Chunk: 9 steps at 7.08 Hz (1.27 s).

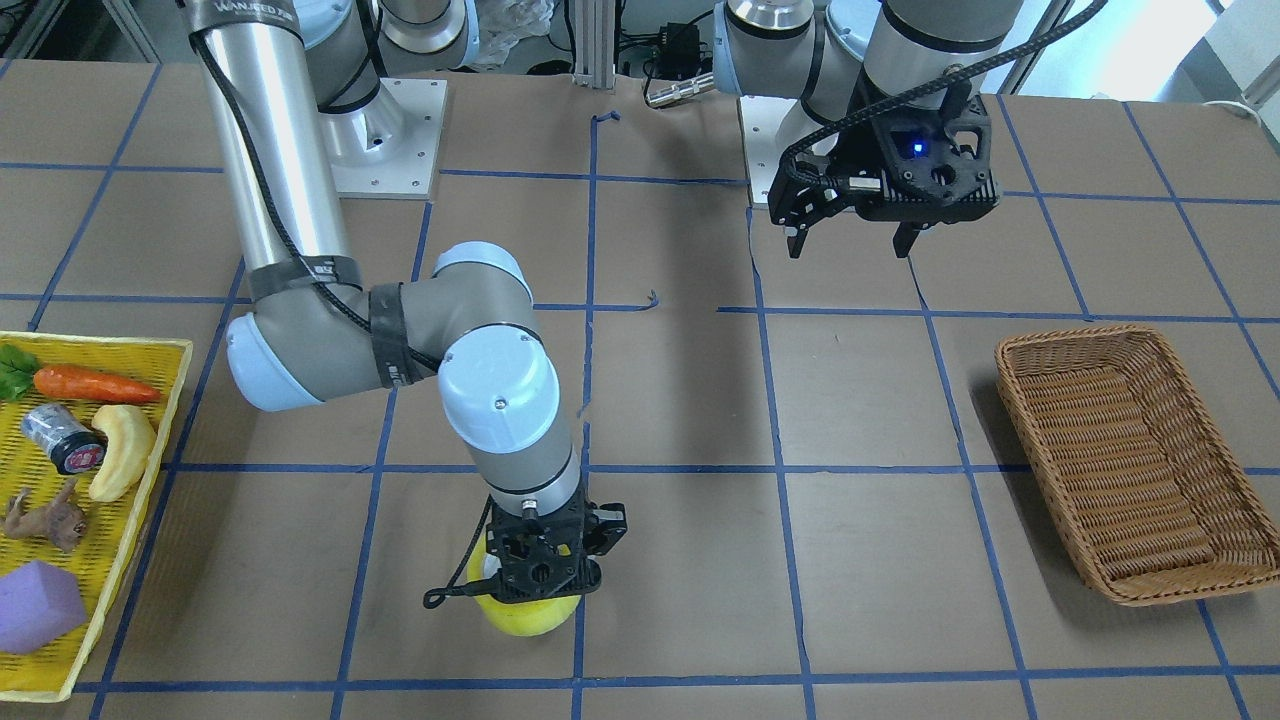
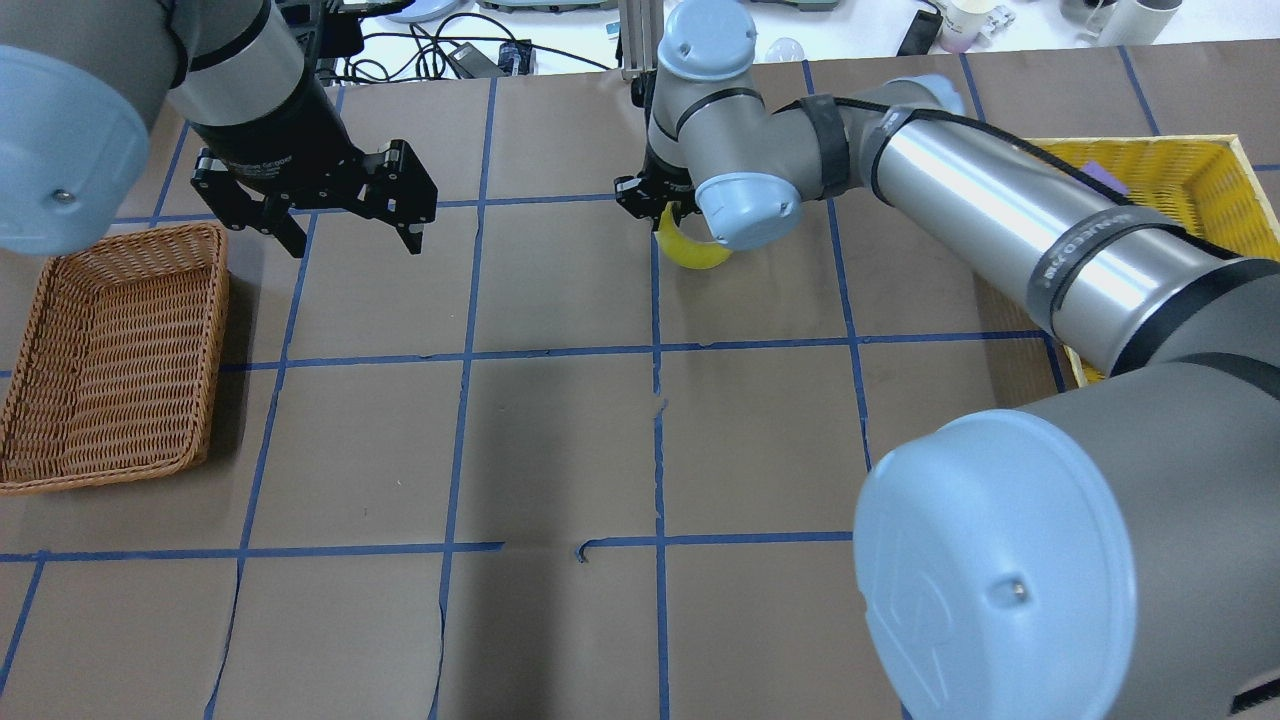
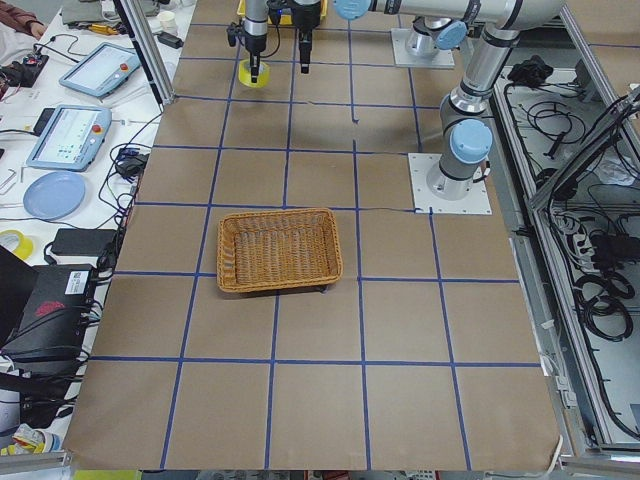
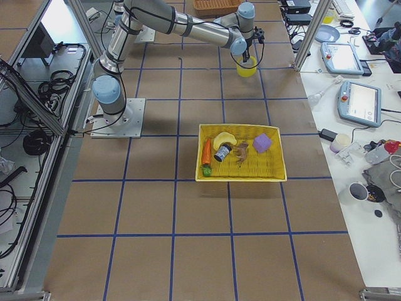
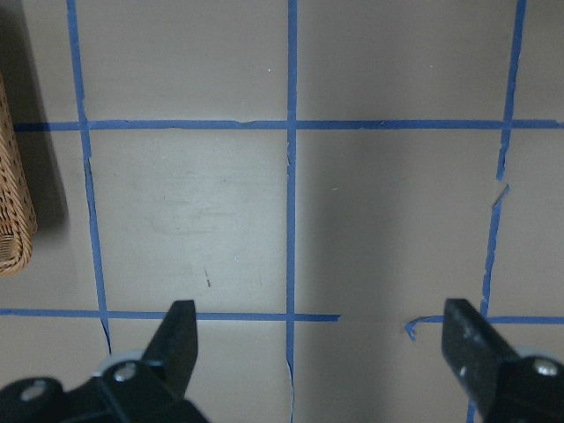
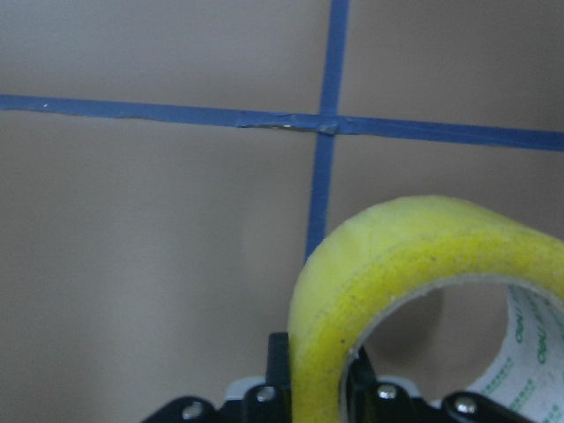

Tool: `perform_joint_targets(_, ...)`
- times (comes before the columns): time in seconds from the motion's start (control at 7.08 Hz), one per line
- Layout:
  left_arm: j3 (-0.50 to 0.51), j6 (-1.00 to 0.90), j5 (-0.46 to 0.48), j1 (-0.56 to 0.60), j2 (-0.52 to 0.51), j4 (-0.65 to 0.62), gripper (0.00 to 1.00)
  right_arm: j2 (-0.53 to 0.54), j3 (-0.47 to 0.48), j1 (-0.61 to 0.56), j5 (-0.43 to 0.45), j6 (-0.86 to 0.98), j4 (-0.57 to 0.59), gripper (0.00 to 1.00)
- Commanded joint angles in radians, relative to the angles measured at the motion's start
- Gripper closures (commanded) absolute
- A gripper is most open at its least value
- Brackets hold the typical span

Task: Transfer tape with both arms
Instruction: 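Carry the tape roll toward the table center and set it down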

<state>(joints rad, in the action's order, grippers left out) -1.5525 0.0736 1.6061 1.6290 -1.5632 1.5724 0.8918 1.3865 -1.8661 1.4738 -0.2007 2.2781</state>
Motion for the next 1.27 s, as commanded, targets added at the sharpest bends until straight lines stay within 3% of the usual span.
perform_joint_targets(0.0,-0.003,0.0,0.0,0.0,0.003,0.0,0.0,-0.071,-0.007,-0.027,-0.035,-0.019,0.078,1.0)
perform_joint_targets(0.14,-0.004,0.0,0.0,0.0,0.005,0.0,0.0,-0.059,-0.011,-0.025,-0.035,-0.023,0.064,0.01)
perform_joint_targets(0.28,-0.004,0.0,0.0,0.0,0.005,0.0,0.0,-0.018,-0.021,-0.018,-0.027,-0.016,0.054,0.0)
perform_joint_targets(0.57,0.0,0.0,0.0,0.0,-0.014,-0.009,0.0,0.147,-0.034,0.11,-0.029,-0.003,-0.157,0.0)
perform_joint_targets(0.71,0.003,0.0,-0.024,-0.001,-0.05,-0.144,0.0,0.233,-0.028,0.193,-0.02,0.039,-0.274,0.0)
perform_joint_targets(0.85,0.003,0.024,-0.126,0.018,-0.12,-0.254,0.0,0.312,-0.027,0.258,-0.009,0.085,-0.345,0.0)
perform_joint_targets(1.13,0.006,0.031,-0.149,0.078,-0.307,-0.452,0.0,0.467,-0.024,0.364,0.09,0.159,-0.646,0.0)
